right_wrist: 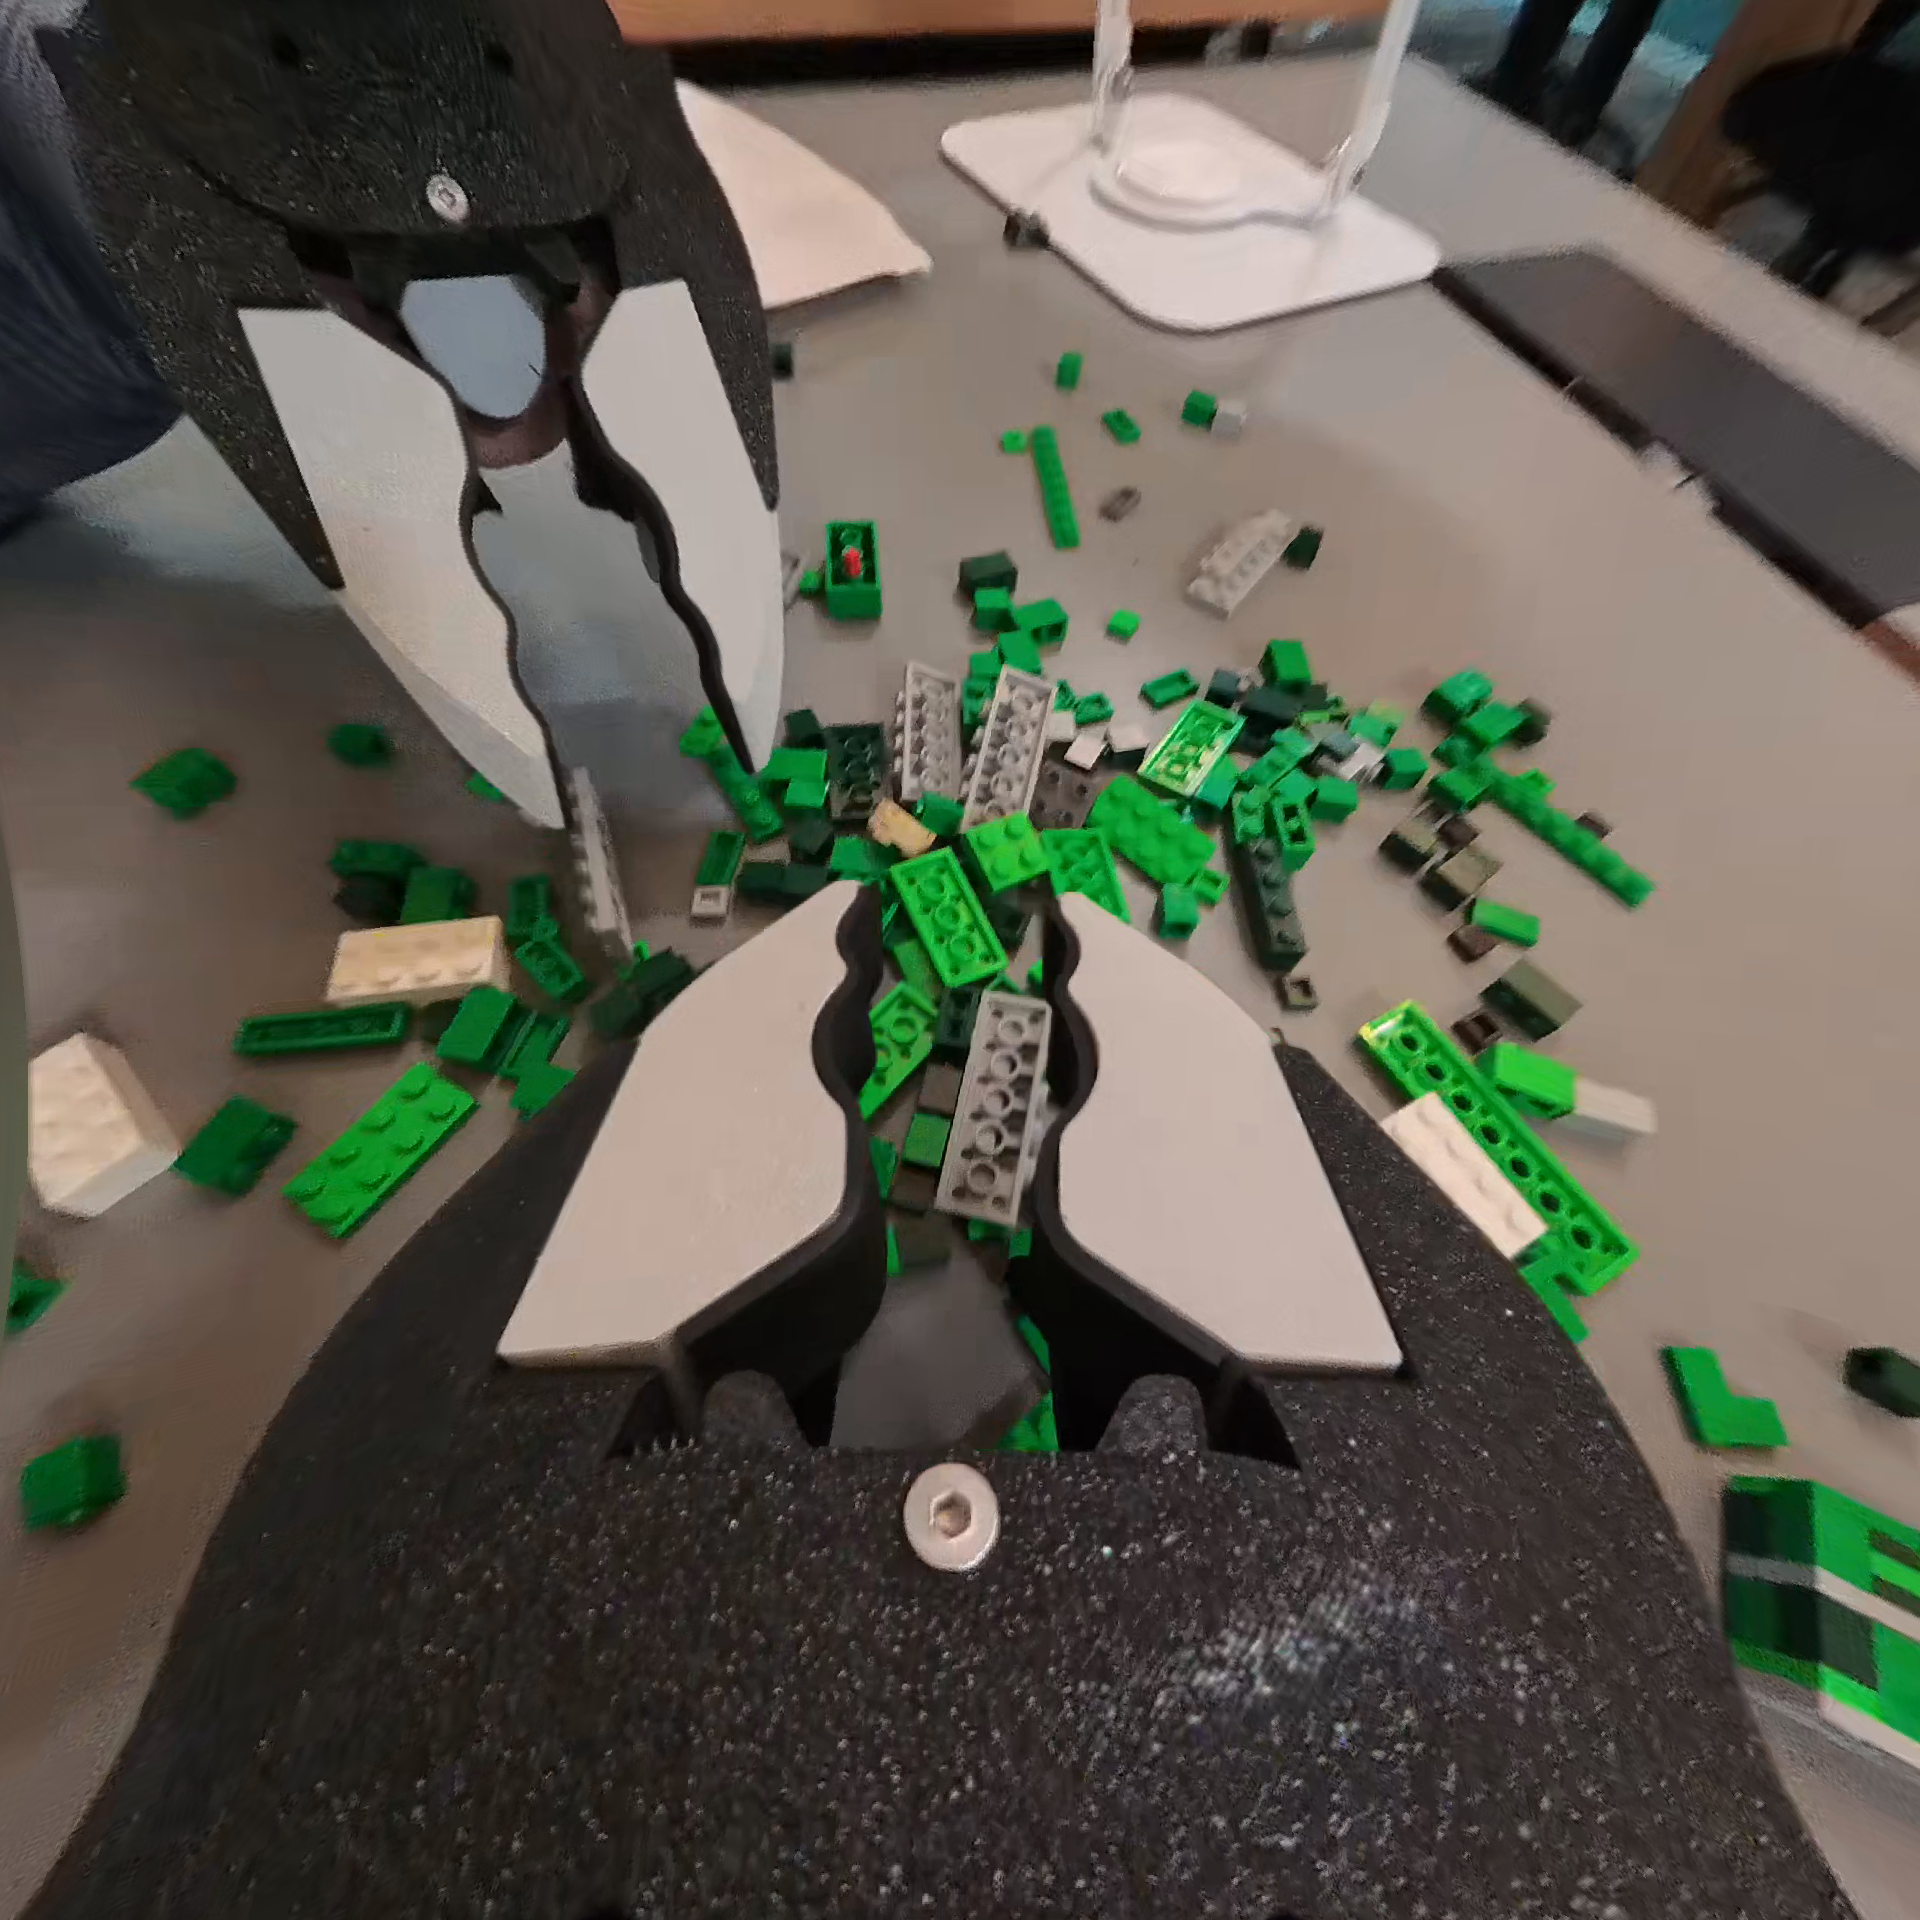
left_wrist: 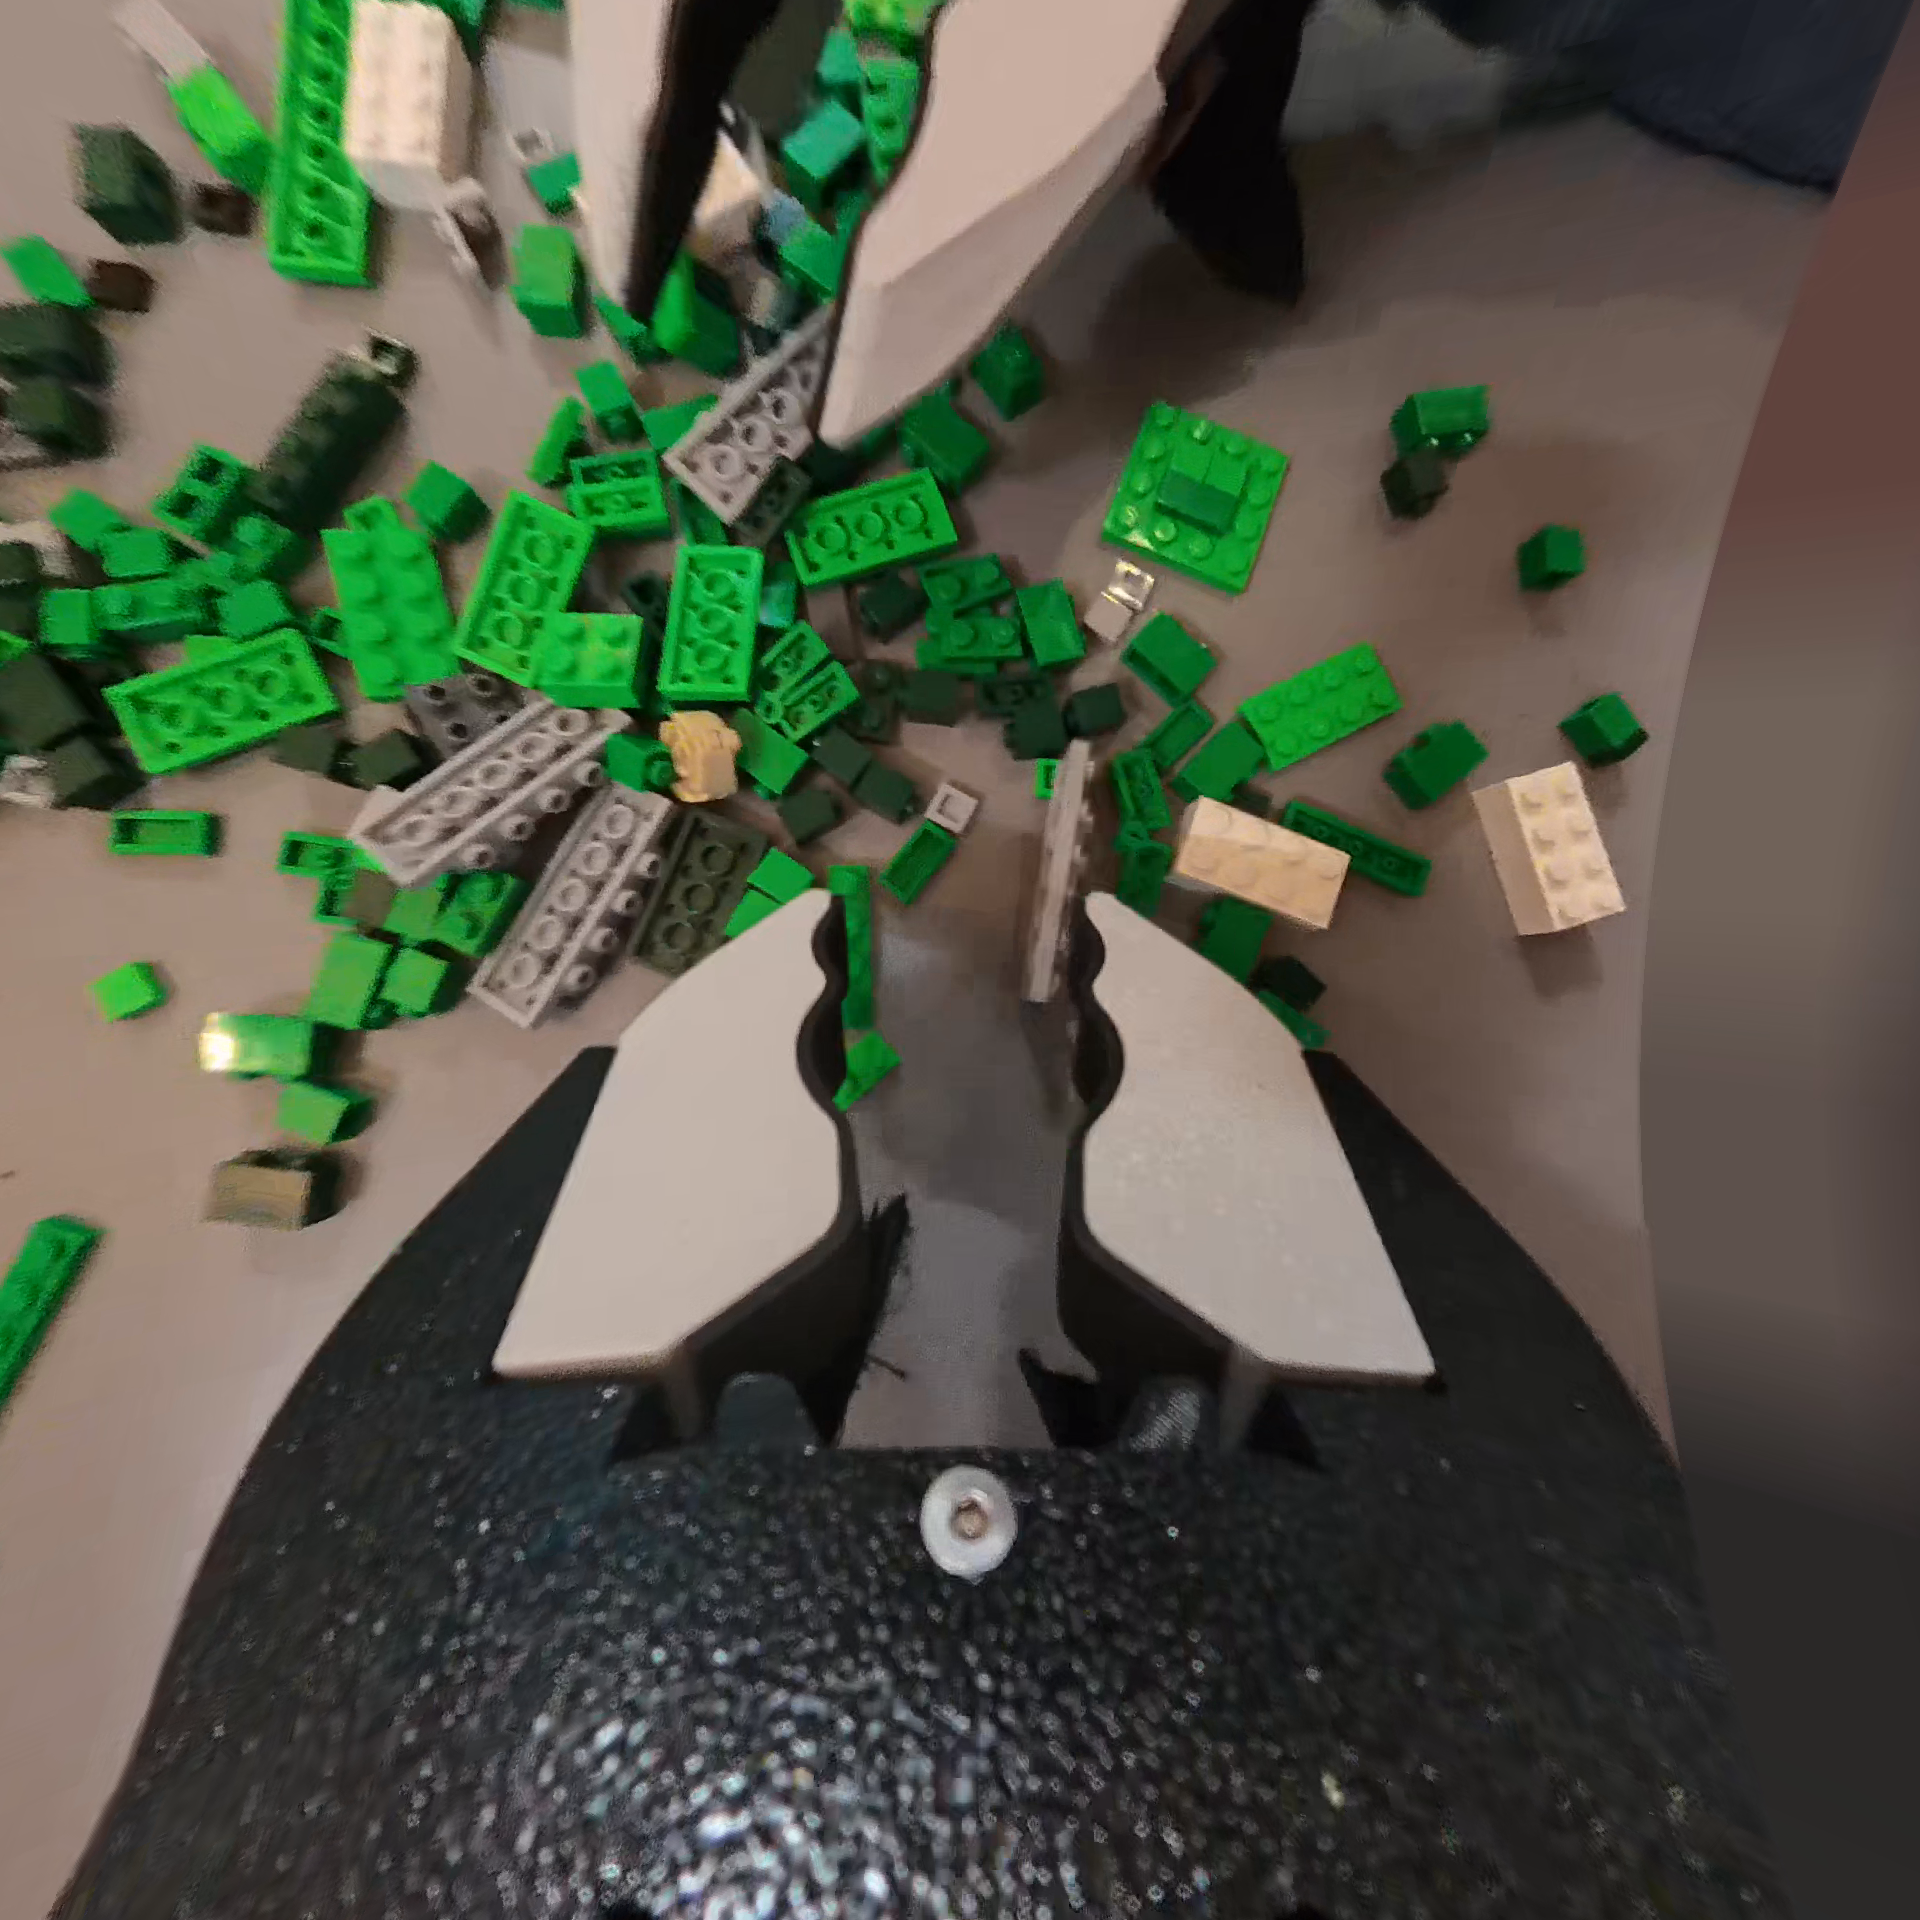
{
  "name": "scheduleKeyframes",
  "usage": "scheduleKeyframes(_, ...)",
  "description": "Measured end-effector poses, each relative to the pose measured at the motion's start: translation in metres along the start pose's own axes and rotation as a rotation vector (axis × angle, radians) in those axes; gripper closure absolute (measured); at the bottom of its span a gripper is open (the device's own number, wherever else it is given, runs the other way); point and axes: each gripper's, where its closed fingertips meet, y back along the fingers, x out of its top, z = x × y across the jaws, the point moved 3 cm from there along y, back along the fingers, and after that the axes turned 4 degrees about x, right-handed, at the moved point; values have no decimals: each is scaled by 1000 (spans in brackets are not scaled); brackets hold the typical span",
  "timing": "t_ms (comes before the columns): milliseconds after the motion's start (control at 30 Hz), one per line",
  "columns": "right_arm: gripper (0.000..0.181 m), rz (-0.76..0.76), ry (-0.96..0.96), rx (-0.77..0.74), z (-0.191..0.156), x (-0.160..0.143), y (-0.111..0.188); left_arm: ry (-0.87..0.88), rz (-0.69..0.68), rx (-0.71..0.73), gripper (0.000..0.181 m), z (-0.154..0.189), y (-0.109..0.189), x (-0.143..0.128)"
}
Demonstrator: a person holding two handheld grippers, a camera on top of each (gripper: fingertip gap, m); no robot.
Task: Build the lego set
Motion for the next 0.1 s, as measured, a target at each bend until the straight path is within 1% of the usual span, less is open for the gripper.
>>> scheduleKeyframes(33, 153, 9, 26, -35, 1, 2, -1, -2, 29, 26, 143, -4, 3, 3)
scheduleKeyframes(100, 155, 29, 85, -138, 5, 6, -3, -5, 105, 97, 152, -14, 7, 10)
